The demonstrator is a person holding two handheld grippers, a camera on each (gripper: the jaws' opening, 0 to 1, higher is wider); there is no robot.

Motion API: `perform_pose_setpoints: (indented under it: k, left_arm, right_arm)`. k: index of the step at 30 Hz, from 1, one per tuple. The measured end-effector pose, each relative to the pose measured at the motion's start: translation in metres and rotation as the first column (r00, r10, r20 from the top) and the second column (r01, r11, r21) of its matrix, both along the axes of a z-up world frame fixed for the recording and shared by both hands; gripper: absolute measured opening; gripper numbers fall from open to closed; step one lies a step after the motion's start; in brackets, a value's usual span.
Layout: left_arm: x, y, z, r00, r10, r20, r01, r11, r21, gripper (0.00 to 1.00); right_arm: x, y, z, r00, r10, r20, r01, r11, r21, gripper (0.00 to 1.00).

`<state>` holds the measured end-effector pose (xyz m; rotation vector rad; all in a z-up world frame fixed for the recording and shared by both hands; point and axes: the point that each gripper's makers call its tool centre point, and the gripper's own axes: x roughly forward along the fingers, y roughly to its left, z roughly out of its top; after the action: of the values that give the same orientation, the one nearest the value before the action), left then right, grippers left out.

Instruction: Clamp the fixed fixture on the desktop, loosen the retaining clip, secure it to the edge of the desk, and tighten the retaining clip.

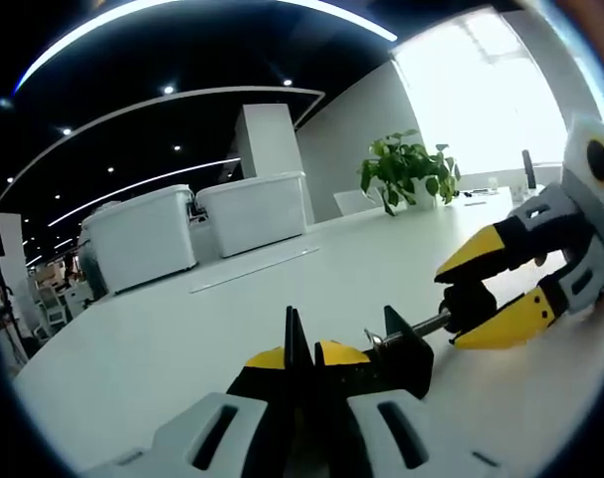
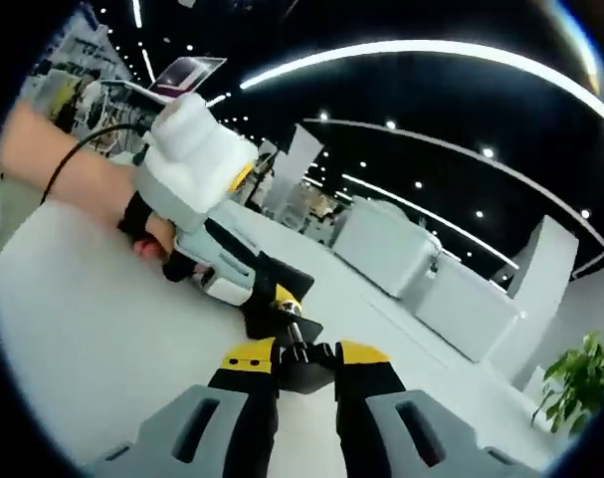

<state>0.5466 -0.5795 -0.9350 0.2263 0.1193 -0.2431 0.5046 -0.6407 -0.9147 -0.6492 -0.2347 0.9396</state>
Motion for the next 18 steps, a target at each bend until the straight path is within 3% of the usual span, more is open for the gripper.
perform_pose_setpoints:
  k: [3, 7, 8, 9, 10, 12, 13, 16, 18]
  left_arm:
    - [0.0, 0.0, 0.0, 1.0, 0.002, -0.001, -0.002, 1.0, -0.001, 0.07]
    - [0.001, 0.001, 0.0, 1.0, 0.002, -0.001, -0.002, 1.0, -0.001, 0.07]
    - [0.001, 0.0, 0.0, 1.0, 0.001, -0.001, -0.001, 1.0, -0.002, 0.07]
    - [0.001, 0.0, 0.0, 1.0, 0.001, -0.002, -0.001, 1.0, -0.002, 0.07]
    - [0.001, 0.0, 0.0, 1.0, 0.0, -0.002, 0.0, 1.0, -0.002, 0.07]
    - [0.001, 0.0, 0.0, 1.0, 0.0, -0.002, 0.0, 1.0, -0.002, 0.07]
    - [0.001, 0.0, 0.0, 1.0, 0.0, -0.002, 0.0, 1.0, -0.002, 0.07]
    - [0.001, 0.001, 0.0, 1.0, -0.001, -0.002, 0.001, 1.0, -0.002, 0.07]
    - [0.001, 0.001, 0.0, 1.0, -0.001, -0.001, 0.001, 1.0, -0.002, 0.07]
  right_arm:
    - [0.0, 0.002, -0.001, 0.998, -0.005, 0.056, 0.007, 0.999, -0.039, 0.21]
    - [0.002, 0.002, 0.0, 0.998, -0.007, 0.06, 0.01, 0.999, -0.042, 0.22]
    - [0.001, 0.001, -0.001, 0.999, 0.001, 0.041, 0.001, 0.999, -0.051, 0.23]
    - [-0.001, 0.002, -0.003, 1.0, 0.018, -0.02, -0.019, 0.999, -0.034, 0.26]
    - [-0.005, 0.004, -0.004, 0.991, 0.049, -0.127, -0.044, 0.998, 0.043, 0.32]
    - [-0.014, 0.009, 0.001, 0.935, 0.143, -0.326, -0.076, 0.975, 0.208, 0.49]
    - [-0.016, 0.008, 0.004, 0.917, 0.166, -0.363, -0.079, 0.967, 0.243, 0.51]
    - [0.0, -0.003, 0.01, 0.853, 0.182, -0.489, 0.013, 0.929, 0.369, 0.41]
    - [0.012, -0.012, 0.008, 0.797, 0.183, -0.576, 0.095, 0.903, 0.419, 0.31]
